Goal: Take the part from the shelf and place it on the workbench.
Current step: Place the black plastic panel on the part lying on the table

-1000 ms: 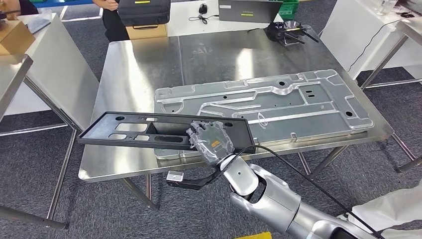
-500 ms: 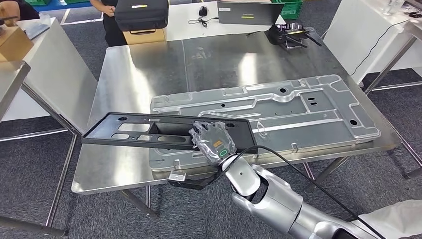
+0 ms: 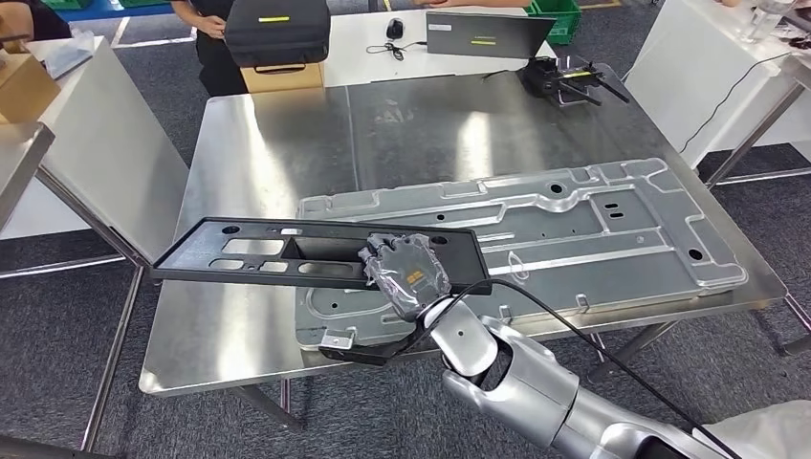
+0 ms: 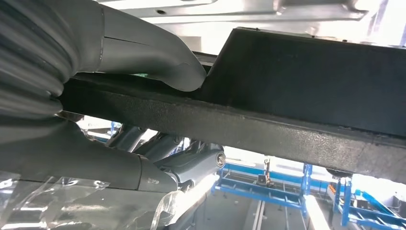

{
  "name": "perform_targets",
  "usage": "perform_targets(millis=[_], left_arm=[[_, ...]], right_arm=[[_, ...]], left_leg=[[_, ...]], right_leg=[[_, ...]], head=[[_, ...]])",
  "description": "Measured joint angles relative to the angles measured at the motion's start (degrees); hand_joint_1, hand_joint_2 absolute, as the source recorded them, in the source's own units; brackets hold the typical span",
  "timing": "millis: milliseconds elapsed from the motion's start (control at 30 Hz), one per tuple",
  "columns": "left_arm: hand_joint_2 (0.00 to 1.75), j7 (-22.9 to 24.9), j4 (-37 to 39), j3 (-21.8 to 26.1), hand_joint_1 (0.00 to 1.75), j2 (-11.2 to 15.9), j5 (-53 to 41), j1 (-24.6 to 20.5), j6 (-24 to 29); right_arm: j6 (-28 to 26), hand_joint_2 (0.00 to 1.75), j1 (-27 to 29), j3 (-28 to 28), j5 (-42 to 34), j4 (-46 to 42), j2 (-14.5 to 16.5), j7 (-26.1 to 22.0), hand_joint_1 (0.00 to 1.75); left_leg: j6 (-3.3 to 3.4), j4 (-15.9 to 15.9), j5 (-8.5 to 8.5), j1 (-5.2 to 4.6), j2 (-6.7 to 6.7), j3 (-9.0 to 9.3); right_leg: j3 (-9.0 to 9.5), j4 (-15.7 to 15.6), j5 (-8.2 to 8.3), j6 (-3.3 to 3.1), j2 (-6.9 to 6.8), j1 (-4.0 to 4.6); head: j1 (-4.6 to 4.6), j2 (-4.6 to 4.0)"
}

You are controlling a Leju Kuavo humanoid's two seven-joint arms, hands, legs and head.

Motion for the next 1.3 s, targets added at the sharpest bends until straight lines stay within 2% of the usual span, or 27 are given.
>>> perform_targets(millis=[67, 133, 167, 200, 233, 300, 333, 367, 467, 533, 567, 633, 667, 700, 733, 800, 833, 867, 933, 1000, 1033, 1067, 1133, 1167, 1200, 1233, 1300], left_arm=[[1.75, -0.01, 0.0, 0.01, 0.0, 0.07, -0.03, -0.12, 0.03], [1.75, -0.01, 0.0, 0.01, 0.0, 0.11, -0.01, -0.14, 0.03], [1.75, -0.01, 0.0, 0.01, 0.0, 0.1, 0.01, -0.07, 0.01], [1.75, -0.01, 0.0, 0.01, 0.0, 0.1, 0.03, 0.01, -0.01], [1.75, -0.01, 0.0, 0.01, 0.0, 0.09, 0.03, 0.06, -0.02], [1.75, 0.01, 0.0, 0.01, 0.0, 0.1, 0.03, 0.02, -0.01], [1.75, 0.05, 0.0, 0.01, 0.0, 0.1, 0.03, -0.05, -0.01], [1.75, 0.1, 0.0, 0.01, 0.0, 0.11, 0.03, -0.11, 0.0], [1.75, 0.19, 0.0, 0.01, 0.0, 0.13, 0.02, -0.21, 0.01], [1.75, 0.19, 0.0, 0.01, 0.0, 0.13, -0.05, -0.28, 0.02], [1.75, 0.19, 0.0, 0.01, 0.0, 0.12, -0.08, -0.34, 0.02], [1.75, 0.19, 0.0, 0.01, 0.0, 0.11, -0.11, -0.35, 0.03], [1.75, 0.18, 0.0, 0.01, 0.0, 0.11, -0.11, -0.28, 0.03], [1.75, 0.16, 0.0, 0.01, 0.0, 0.11, -0.11, -0.18, 0.03], [1.75, 0.15, 0.0, 0.01, 0.0, 0.12, -0.12, -0.12, 0.03], [1.75, 0.13, 0.0, 0.01, 0.0, 0.14, -0.12, -0.09, 0.03], [1.75, 0.13, 0.0, 0.01, 0.0, 0.16, -0.11, -0.12, 0.02], [1.75, 0.13, 0.0, 0.01, 0.0, 0.18, -0.1, -0.15, 0.02], [1.75, 0.12, 0.0, 0.01, 0.0, 0.2, -0.08, -0.19, 0.02], [1.75, 0.11, 0.0, 0.01, 0.0, 0.2, -0.1, -0.15, 0.03], [1.75, 0.11, 0.01, 0.01, 0.0, 0.22, -0.11, -0.15, 0.04], [1.75, 0.11, 0.01, 0.01, 0.0, 0.26, -0.13, -0.18, 0.05], [1.75, 0.13, 0.01, 0.01, 0.0, 0.33, -0.14, -0.27, 0.06], [1.75, 0.13, 0.0, 0.01, 0.0, 0.33, -0.14, -0.26, 0.05], [1.75, 0.16, 0.0, 0.01, 0.0, 0.33, -0.14, -0.2, 0.04], [1.75, 0.2, 0.0, 0.01, 0.0, 0.33, -0.14, -0.14, 0.03], [1.75, 0.31, 0.0, 0.01, 0.0, 0.34, -0.15, -0.1, 0.03]], right_arm=[[-0.07, 1.75, -0.09, -0.03, -0.01, -0.04, 0.0, 0.02, 1.75], [-0.09, 1.75, 0.02, -0.03, -0.01, -0.05, -0.07, 0.06, 1.75], [-0.09, 1.75, 0.17, -0.03, -0.02, -0.05, -0.12, 0.07, 1.75], [-0.09, 1.75, 0.28, -0.03, -0.02, -0.05, -0.18, 0.07, 1.75], [-0.09, 1.75, 0.33, -0.03, -0.02, -0.05, -0.21, 0.07, 1.75], [-0.09, 1.75, 0.29, -0.03, -0.03, -0.05, -0.21, 0.03, 1.75], [-0.09, 1.75, 0.23, -0.03, -0.04, -0.05, -0.19, -0.02, 1.75], [-0.09, 1.75, 0.18, -0.03, -0.05, -0.05, -0.17, -0.08, 1.75], [-0.1, 1.75, 0.09, -0.03, -0.09, -0.05, -0.13, -0.2, 1.75], [-0.12, 1.75, 0.03, -0.04, -0.1, -0.07, -0.07, -0.27, 1.75], [-0.13, 1.75, 0.01, -0.04, -0.1, -0.07, -0.02, -0.31, 1.75], [-0.14, 1.75, 0.04, -0.04, -0.12, -0.07, 0.01, -0.39, 1.75], [-0.14, 1.75, 0.07, -0.03, -0.12, -0.07, 0.01, -0.41, 1.75], [-0.14, 1.75, 0.1, -0.03, -0.13, -0.07, 0.0, -0.44, 1.75], [-0.14, 1.75, 0.11, -0.03, -0.13, -0.07, 0.01, -0.44, 1.75], [-0.14, 1.75, 0.07, -0.03, -0.13, -0.07, 0.03, -0.44, 1.75], [-0.14, 1.75, 0.02, -0.03, -0.13, -0.07, 0.06, -0.44, 1.75], [-0.14, 1.75, -0.02, -0.03, -0.13, -0.07, 0.08, -0.44, 1.75], [-0.15, 1.75, -0.08, -0.03, -0.13, -0.07, 0.11, -0.46, 1.75], [-0.2, 1.75, -0.14, -0.04, -0.13, -0.1, 0.14, -0.47, 1.75], [-0.23, 1.75, -0.22, -0.05, -0.13, -0.12, 0.14, -0.45, 1.75], [-0.27, 1.75, -0.28, -0.06, -0.13, -0.14, 0.14, -0.4, 1.75], [-0.32, 1.75, -0.2, -0.06, -0.14, -0.11, 0.1, -0.32, 1.75], [-0.33, 1.75, -0.07, -0.05, -0.15, -0.09, 0.06, -0.29, 1.75], [-0.33, 1.75, 0.05, -0.05, -0.17, -0.07, 0.02, -0.29, 1.75], [-0.33, 1.75, 0.12, -0.05, -0.2, -0.05, -0.01, -0.28, 1.75], [-0.33, 1.75, 0.12, -0.05, -0.22, -0.04, -0.02, -0.27, 1.75]], left_leg=[[0.71, -0.39, -0.25, 0.14, 0.01, 0.85], [1.21, -0.41, -0.77, 0.02, 0.01, 1.47], [1.3, -0.41, -1.07, -0.03, -0.02, 1.81], [1.28, -0.4, -1.39, -0.04, -0.07, 2.21], [1.18, -0.4, -1.76, -0.03, -0.13, 2.7], [0.72, -0.32, -2.67, -0.15, -0.25, 3.68], [0.43, -0.29, -3.13, -0.28, -0.29, 3.98], [0.16, -0.29, -3.49, -0.42, -0.29, 4.13], [-0.58, -0.38, -4.08, -0.35, -0.2, 4.24], [-1.26, 2.44, -5.58, -0.12, -0.08, 3.03], [-1.59, 5.75, -6.96, 0.01, -0.03, 1.32], [-2.09, 14.31, -9.79, 0.17, 0.01, -3.65], [-2.19, 17.13, -10.16, 0.2, 0.02, -5.69], [-2.19, 17.82, -9.37, 0.21, 0.03, -6.76], [-2.08, 15.85, -7.33, 0.21, 0.03, -6.53], [-1.5, 7.31, -1.9, 0.07, 0.05, -3.55], [-1.15, 3.49, -0.16, -0.12, 0.07, -2.03], [-0.84, 1.2, 0.6, -0.34, 0.08, -1.08], [-0.36, 0.24, 0.28, -0.73, 0.08, -0.64], [0.16, -0.3, 0.27, -0.42, 0.05, -0.07], [0.46, -0.64, 0.25, -0.24, 0.05, 0.38], [0.78, -0.91, 0.16, -0.05, 0.07, 0.88], [1.28, -0.96, -0.36, -0.13, 0.08, 1.55], [1.37, -0.95, -0.66, -0.14, 0.06, 1.87], [1.34, -0.94, -0.99, -0.12, 0.01, 2.22], [1.22, -0.91, -1.33, -0.07, -0.06, 2.65], [0.77, -0.84, -2.2, 0.0, -0.17, 3.6]], right_leg=[[-2.72, 5.67, -2.48, 0.28, -0.06, -0.06], [-7.62, 13.92, -5.07, 0.43, -0.06, -0.04], [-9.45, 16.31, -5.14, 0.49, -0.06, -0.05], [-10.24, 16.48, -4.03, 0.49, -0.06, -0.05], [-9.77, 14.13, -1.79, 0.45, -0.07, -0.07], [-6.66, 5.88, 3.1, 0.29, -0.11, -0.05], [-5.24, 2.45, 4.46, 0.09, -0.1, -0.06], [-4.43, 0.5, 4.88, -0.12, -0.08, -0.01], [-4.15, -0.32, 4.4, -1.1, 0.03, 0.14], [-3.81, -0.41, 4.14, -1.82, 0.01, -0.04], [-3.6, -0.43, 3.95, -2.08, -0.01, -0.12], [-3.24, -0.42, 3.5, -2.35, -0.02, -0.11], [-2.99, -0.42, 3.24, -2.38, 0.01, -0.1], [-2.64, -0.42, 2.95, -2.36, 0.05, -0.09], [-2.14, -0.42, 2.62, -2.3, 0.1, -0.09], [-0.95, -0.48, 1.86, -2.04, 0.17, -0.08], [-0.54, -0.52, 1.52, -1.82, 0.2, -0.02], [-0.33, -0.58, 1.27, -1.57, 0.21, 0.03], [-0.21, -0.82, 0.99, -0.97, 0.23, 0.04], [-0.08, -0.51, 0.48, -0.36, 0.14, -0.02], [-0.57, 0.84, -0.28, -0.13, 0.1, 0.0], [-1.8, 3.55, -1.56, 0.03, 0.07, 0.01], [-6.23, 11.68, -4.64, 0.25, 0.04, -0.01], [-8.37, 14.99, -5.38, 0.37, 0.04, -0.03], [-9.66, 16.36, -4.99, 0.47, 0.03, -0.07], [-9.76, 15.35, -3.42, 0.53, 0.01, -0.12], [-7.06, 7.7, 1.62, 0.61, -0.12, -0.33]], head=[[0.11, 0.0], [0.19, 0.0], [0.19, 0.0], [0.2, 0.0], [0.21, 0.0], [0.23, -0.01], [0.23, -0.01], [0.22, -0.01], [0.23, 0.0], [0.16, 0.0], [0.11, 0.0], [0.08, 0.0], [0.08, 0.0], [0.08, 0.0], [0.08, 0.0], [0.08, -0.01], [0.09, -0.01], [0.1, -0.01], [0.1, 0.0], [0.13, 0.0], [0.18, 0.0], [0.22, 0.0], [0.28, 0.0], [0.29, 0.0], [0.31, 0.0], [0.33, 0.0], [0.39, -0.01]])
